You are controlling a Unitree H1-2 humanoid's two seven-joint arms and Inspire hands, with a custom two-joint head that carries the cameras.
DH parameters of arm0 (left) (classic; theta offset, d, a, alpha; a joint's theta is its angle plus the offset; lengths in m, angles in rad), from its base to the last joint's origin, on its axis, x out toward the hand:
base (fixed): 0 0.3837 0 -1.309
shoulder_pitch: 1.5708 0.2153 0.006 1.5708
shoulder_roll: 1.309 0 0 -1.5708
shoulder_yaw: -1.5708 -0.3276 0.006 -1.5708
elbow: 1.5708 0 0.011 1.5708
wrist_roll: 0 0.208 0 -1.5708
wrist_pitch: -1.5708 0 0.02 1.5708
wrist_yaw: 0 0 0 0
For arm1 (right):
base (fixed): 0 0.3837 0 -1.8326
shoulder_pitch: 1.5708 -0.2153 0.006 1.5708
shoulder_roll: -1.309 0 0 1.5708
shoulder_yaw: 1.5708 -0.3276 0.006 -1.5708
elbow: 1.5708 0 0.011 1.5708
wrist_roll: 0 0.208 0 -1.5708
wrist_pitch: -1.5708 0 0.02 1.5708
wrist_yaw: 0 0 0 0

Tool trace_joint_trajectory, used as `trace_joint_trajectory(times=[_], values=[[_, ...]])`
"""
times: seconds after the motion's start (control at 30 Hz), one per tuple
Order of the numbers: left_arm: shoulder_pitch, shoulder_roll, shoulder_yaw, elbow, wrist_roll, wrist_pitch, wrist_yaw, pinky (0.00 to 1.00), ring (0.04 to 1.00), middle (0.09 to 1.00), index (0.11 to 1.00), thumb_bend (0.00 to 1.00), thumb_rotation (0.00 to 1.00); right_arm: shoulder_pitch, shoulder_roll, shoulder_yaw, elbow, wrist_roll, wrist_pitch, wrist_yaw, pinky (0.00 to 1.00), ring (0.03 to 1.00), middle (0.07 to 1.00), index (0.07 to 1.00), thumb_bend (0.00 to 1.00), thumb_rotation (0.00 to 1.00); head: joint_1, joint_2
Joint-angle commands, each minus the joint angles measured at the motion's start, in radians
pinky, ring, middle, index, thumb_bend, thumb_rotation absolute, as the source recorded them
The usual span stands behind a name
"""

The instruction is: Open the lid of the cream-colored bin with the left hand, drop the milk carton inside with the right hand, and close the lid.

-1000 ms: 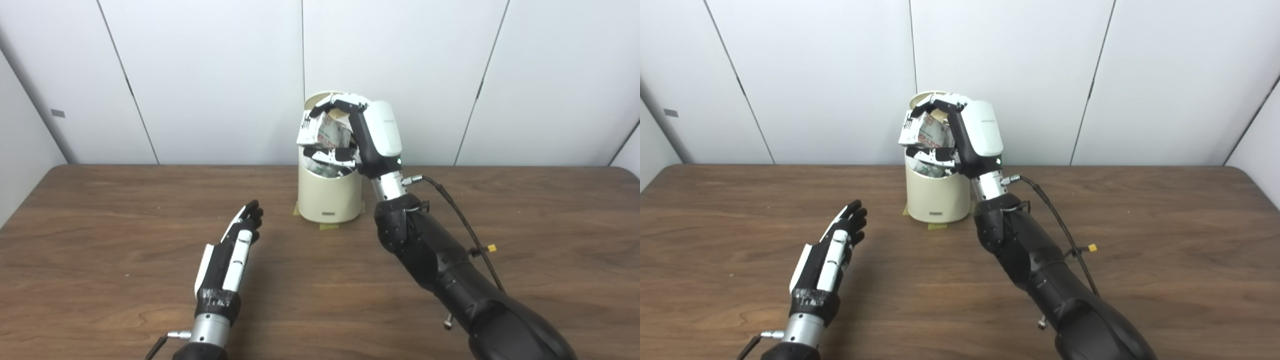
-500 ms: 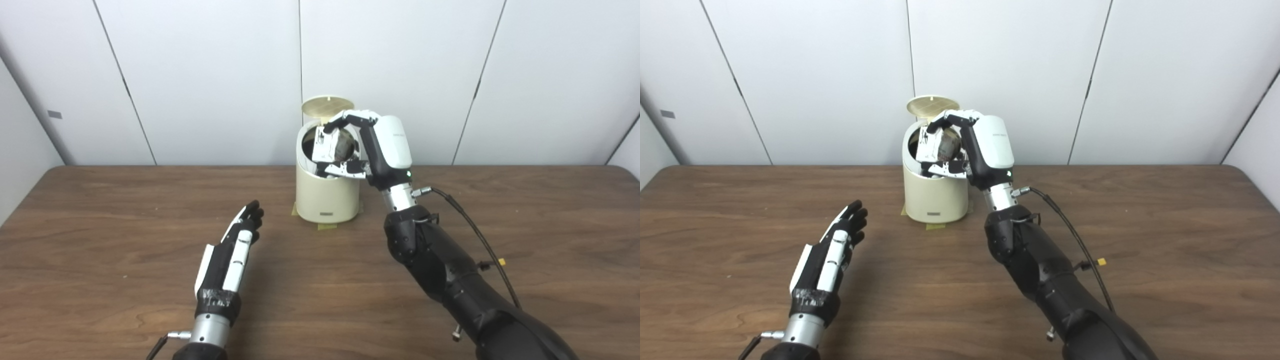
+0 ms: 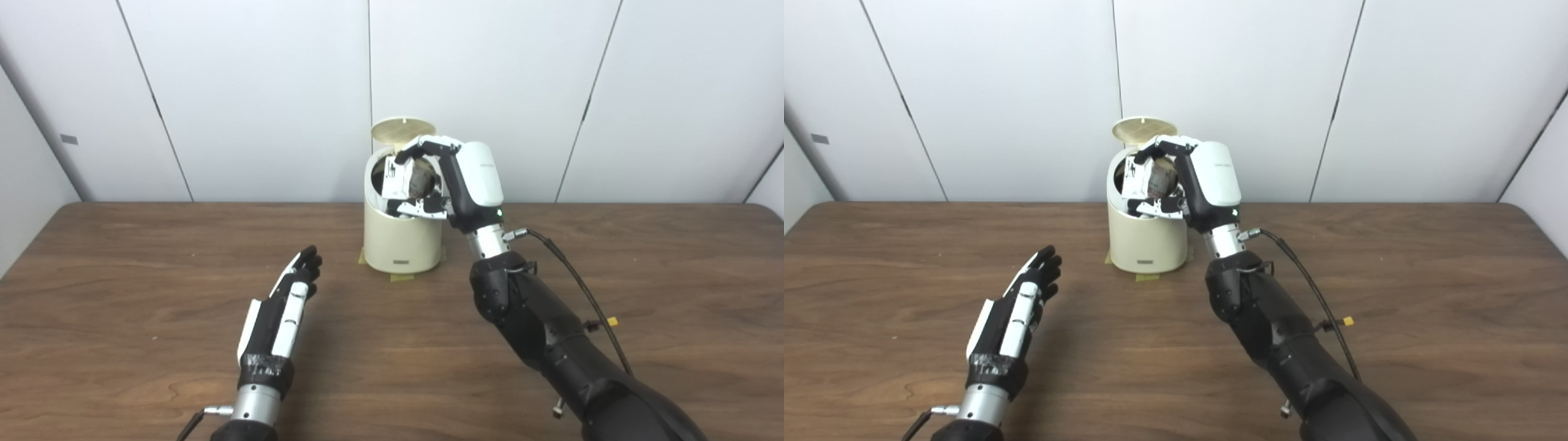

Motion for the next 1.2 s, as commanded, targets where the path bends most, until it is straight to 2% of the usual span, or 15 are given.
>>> trace_joint_trajectory(times=[0.0, 0.07, 0.1, 0.13, 0.2, 0.3, 0.47, 0.6, 0.7, 0.73, 0.8, 0.87, 1.0, 1.17], values=[[-0.025, 0.0, 0.0, -0.013, -0.001, -0.04, -0.003, 0.96, 0.946, 0.926, 0.931, 0.44, 0.85, -0.037, 0.003, -0.014, -0.049, 0.014, -0.003, 0.017, 0.62, 0.616, 0.56, 0.484, 0.53, 0.06, 0.001, 0.001], [-0.026, 0.0, 0.001, -0.012, -0.003, -0.039, -0.003, 0.96, 0.945, 0.926, 0.931, 0.44, 0.84, -0.03, 0.003, -0.02, -0.066, 0.024, 0.016, 0.052, 0.65, 0.637, 0.615, 0.49, 0.53, 0.12, 0.001, 0.001], [-0.026, -0.001, 0.002, -0.012, -0.005, -0.033, -0.002, 0.96, 0.946, 0.926, 0.932, 0.42, 0.83, -0.026, 0.003, -0.022, -0.075, 0.029, 0.033, 0.075, 0.69, 0.681, 0.669, 0.574, 0.7, 0.16, -0.002, -0.001], [-0.027, -0.002, 0.003, -0.012, -0.007, -0.029, -0.002, 0.96, 0.946, 0.927, 0.932, 0.42, 0.82, -0.024, 0.004, -0.025, -0.083, 0.032, 0.047, 0.092, 0.73, 0.715, 0.711, 0.628, 0.8, 0.19, -0.002, -0.001], [-0.026, -0.002, 0.003, -0.013, -0.008, -0.031, -0.003, 0.97, 0.949, 0.929, 0.935, 0.4, 0.81, -0.018, 0.003, -0.028, -0.098, 0.038, 0.075, 0.126, 0.76, 0.756, 0.762, 0.688, 0.9, 0.23, -0.002, -0.001], [-0.026, -0.002, 0.003, -0.013, -0.006, -0.036, -0.002, 0.97, 0.95, 0.929, 0.933, 0.37, 0.8, -0.012, 0.003, -0.032, -0.113, 0.039, 0.097, 0.153, 0.77, 0.786, 0.813, 0.736, 0.97, 0.27, -0.002, -0.001], [-0.029, 0.002, 0.001, -0.009, 0.006, -0.032, 0.0, 0.96, 0.945, 0.925, 0.928, 0.36, 0.79, -0.006, 0.0, -0.035, -0.126, 0.032, 0.119, 0.169, 0.75, 0.795, 0.825, 0.755, 0.99, 0.3, -0.005, -0.003], [-0.031, 0.002, 0.002, -0.007, -0.001, -0.036, -0.004, 0.96, 0.944, 0.925, 0.925, 0.35, 0.78, -0.001, 0.0, -0.042, -0.128, 0.023, 0.089, 0.121, 0.68, 0.744, 0.768, 0.702, 0.97, 0.26, -0.008, -0.003], [-0.033, 0.004, 0.002, -0.007, -0.001, -0.032, -0.004, 0.96, 0.945, 0.925, 0.93, 0.35, 0.78, -0.003, 0.001, -0.048, -0.103, 0.015, 0.02, 0.038, 0.54, 0.605, 0.625, 0.615, 0.9, 0.12, -0.009, -0.003], [-0.033, 0.004, 0.003, -0.007, -0.001, -0.031, -0.004, 0.96, 0.945, 0.925, 0.93, 0.36, 0.78, -0.004, 0.001, -0.05, -0.093, 0.023, -0.007, 0.011, 0.48, 0.54, 0.539, 0.57, 0.72, 0.06, -0.009, -0.003], [-0.034, 0.005, 0.005, -0.004, -0.004, -0.033, -0.005, 0.96, 0.944, 0.924, 0.929, 0.36, 0.79, -0.002, -0.003, -0.052, -0.087, 0.028, -0.031, -0.021, 0.41, 0.43, 0.479, 0.537, 0.56, 0.01, -0.011, -0.003], [-0.035, 0.008, 0.007, 0.0, -0.008, -0.037, -0.008, 0.97, 0.947, 0.926, 0.931, 0.36, 0.79, 0.004, -0.006, -0.057, -0.095, 0.032, -0.031, -0.023, 0.34, 0.42, 0.484, 0.52, 0.51, 0.0, -0.013, -0.005], [-0.039, 0.014, 0.009, 0.008, -0.01, -0.043, -0.01, 0.97, 0.948, 0.929, 0.933, 0.34, 0.8, 0.027, 0.007, -0.099, -0.127, 0.078, -0.013, 0.003, 0.33, 0.43, 0.499, 0.498, 0.5, 0.0, -0.015, -0.007], [-0.044, 0.021, 0.013, 0.017, -0.015, -0.042, -0.011, 0.96, 0.949, 0.931, 0.935, 0.34, 0.81, 0.079, 0.04, -0.181, -0.223, 0.156, 0.073, 0.06, 0.32, 0.413, 0.508, 0.52, 0.5, 0.0, -0.014, -0.011]])
